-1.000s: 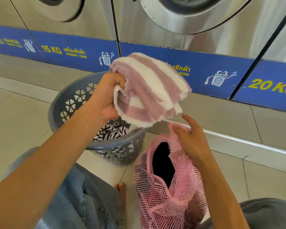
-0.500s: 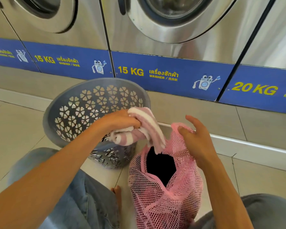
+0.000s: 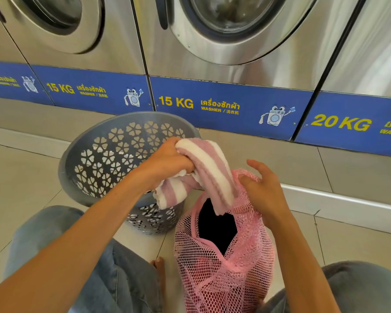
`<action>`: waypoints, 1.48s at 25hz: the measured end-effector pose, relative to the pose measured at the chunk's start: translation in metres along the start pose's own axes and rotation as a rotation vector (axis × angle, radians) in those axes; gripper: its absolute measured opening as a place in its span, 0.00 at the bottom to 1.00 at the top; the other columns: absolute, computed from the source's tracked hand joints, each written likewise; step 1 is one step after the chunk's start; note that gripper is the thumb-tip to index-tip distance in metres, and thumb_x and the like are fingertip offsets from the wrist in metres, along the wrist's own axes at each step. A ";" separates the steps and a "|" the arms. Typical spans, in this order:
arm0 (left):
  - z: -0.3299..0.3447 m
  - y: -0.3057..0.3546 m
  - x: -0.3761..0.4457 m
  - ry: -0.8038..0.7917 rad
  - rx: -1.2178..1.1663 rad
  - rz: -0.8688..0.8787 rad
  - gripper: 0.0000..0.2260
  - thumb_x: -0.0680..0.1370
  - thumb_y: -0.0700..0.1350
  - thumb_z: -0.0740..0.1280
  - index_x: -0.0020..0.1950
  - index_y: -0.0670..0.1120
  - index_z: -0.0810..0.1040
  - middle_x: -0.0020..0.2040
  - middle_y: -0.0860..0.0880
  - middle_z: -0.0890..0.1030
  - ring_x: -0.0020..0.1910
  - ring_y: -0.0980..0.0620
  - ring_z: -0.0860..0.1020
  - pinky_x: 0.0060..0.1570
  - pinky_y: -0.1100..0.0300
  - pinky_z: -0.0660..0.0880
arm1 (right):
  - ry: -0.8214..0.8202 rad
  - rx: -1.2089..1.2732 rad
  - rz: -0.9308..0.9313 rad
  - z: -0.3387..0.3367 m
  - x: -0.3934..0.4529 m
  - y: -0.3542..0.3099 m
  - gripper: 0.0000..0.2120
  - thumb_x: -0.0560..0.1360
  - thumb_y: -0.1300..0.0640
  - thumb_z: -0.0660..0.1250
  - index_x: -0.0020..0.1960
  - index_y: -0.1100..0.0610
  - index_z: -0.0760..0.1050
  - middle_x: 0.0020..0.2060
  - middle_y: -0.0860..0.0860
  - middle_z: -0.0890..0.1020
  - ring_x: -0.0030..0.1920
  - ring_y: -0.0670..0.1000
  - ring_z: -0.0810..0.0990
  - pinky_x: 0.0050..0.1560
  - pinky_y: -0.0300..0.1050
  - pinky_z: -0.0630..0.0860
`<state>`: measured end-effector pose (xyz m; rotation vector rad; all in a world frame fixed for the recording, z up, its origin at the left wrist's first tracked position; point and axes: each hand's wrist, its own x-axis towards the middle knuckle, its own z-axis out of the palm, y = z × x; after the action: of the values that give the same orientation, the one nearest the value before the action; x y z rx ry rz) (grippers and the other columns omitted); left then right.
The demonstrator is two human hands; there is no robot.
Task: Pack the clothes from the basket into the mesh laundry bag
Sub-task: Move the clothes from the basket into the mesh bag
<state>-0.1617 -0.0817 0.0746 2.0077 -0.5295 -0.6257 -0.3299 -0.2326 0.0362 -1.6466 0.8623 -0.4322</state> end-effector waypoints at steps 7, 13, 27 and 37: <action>0.001 -0.025 -0.001 -0.037 0.318 -0.009 0.13 0.62 0.37 0.72 0.46 0.42 0.80 0.41 0.46 0.83 0.41 0.47 0.80 0.39 0.52 0.76 | 0.001 0.010 -0.001 -0.001 -0.003 -0.002 0.22 0.79 0.57 0.67 0.72 0.45 0.70 0.69 0.51 0.74 0.67 0.53 0.73 0.65 0.54 0.73; 0.004 -0.030 -0.007 0.074 0.385 0.029 0.15 0.67 0.40 0.73 0.50 0.49 0.73 0.43 0.50 0.79 0.42 0.50 0.77 0.37 0.55 0.72 | -0.006 -0.002 0.009 -0.001 -0.007 -0.006 0.22 0.79 0.58 0.66 0.72 0.46 0.70 0.70 0.51 0.73 0.67 0.54 0.73 0.66 0.54 0.73; 0.098 -0.052 -0.035 -0.333 -1.172 -0.315 0.20 0.79 0.52 0.62 0.38 0.41 0.85 0.33 0.44 0.84 0.31 0.50 0.84 0.29 0.63 0.79 | -0.030 0.082 0.042 -0.020 -0.009 -0.013 0.19 0.79 0.65 0.64 0.68 0.51 0.72 0.46 0.58 0.83 0.37 0.56 0.79 0.34 0.44 0.76; 0.212 -0.060 0.041 -0.082 -0.471 -0.298 0.11 0.83 0.42 0.57 0.58 0.43 0.78 0.48 0.44 0.80 0.46 0.46 0.81 0.43 0.61 0.80 | 0.119 -0.004 0.016 -0.046 -0.003 -0.002 0.24 0.79 0.63 0.61 0.70 0.43 0.69 0.49 0.49 0.80 0.35 0.53 0.79 0.35 0.51 0.79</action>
<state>-0.2546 -0.2165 -0.0783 1.6249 -0.1091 -0.9230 -0.3629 -0.2620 0.0507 -1.6294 0.9642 -0.5214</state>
